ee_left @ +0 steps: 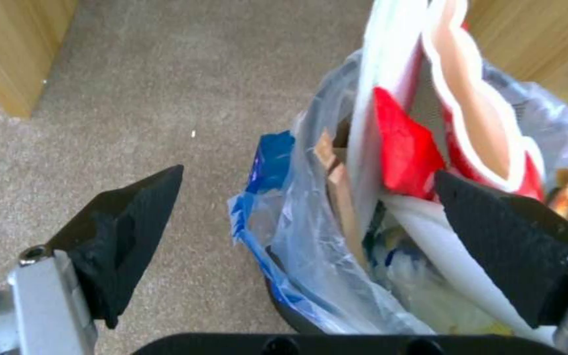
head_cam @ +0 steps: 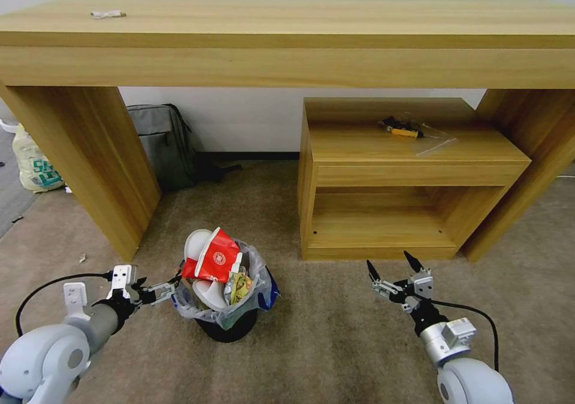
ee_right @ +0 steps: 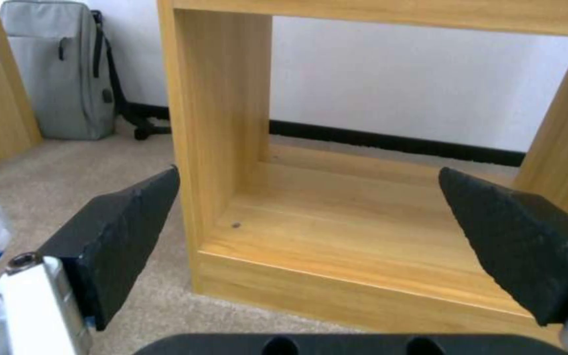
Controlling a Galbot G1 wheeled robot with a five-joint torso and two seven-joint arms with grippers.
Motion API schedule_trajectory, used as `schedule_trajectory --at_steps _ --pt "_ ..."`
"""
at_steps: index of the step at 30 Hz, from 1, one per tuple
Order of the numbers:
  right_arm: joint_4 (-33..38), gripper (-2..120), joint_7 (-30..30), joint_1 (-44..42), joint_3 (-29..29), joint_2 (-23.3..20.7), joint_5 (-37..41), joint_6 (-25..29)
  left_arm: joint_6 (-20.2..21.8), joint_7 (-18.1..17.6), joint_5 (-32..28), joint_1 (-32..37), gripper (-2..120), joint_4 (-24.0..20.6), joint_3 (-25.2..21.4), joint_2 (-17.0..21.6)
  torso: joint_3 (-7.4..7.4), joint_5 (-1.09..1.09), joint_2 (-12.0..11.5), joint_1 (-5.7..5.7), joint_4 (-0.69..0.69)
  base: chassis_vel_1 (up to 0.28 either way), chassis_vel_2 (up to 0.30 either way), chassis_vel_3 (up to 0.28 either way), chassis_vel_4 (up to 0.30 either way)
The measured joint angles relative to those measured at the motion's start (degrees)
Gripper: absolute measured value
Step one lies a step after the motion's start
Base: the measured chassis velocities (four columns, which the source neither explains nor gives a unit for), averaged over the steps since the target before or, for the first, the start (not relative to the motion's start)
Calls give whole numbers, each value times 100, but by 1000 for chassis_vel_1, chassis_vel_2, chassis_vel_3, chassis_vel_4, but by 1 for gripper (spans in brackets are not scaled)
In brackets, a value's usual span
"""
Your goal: Pick up the trash bin and place the garbage on the floor into it.
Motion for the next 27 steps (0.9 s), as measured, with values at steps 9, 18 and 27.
schedule_trajectory --at_steps 9,18,27 --pt "399 100 67 -205 176 33 38 -97 -833 617 513 270 100 -55 -338 -136 0 0 0 0 0 0 0 0 0" --pt "1102 100 690 -667 148 249 -41 -416 -2771 486 1401 435 100 15 -202 -537 0 0 0 0 -1 0 0 0 0" --pt "1669 100 1032 -1259 190 531 -395 -382 -3972 311 2074 960 100 76 -226 -1079 0 0 0 0 -1 0 0 0 0"
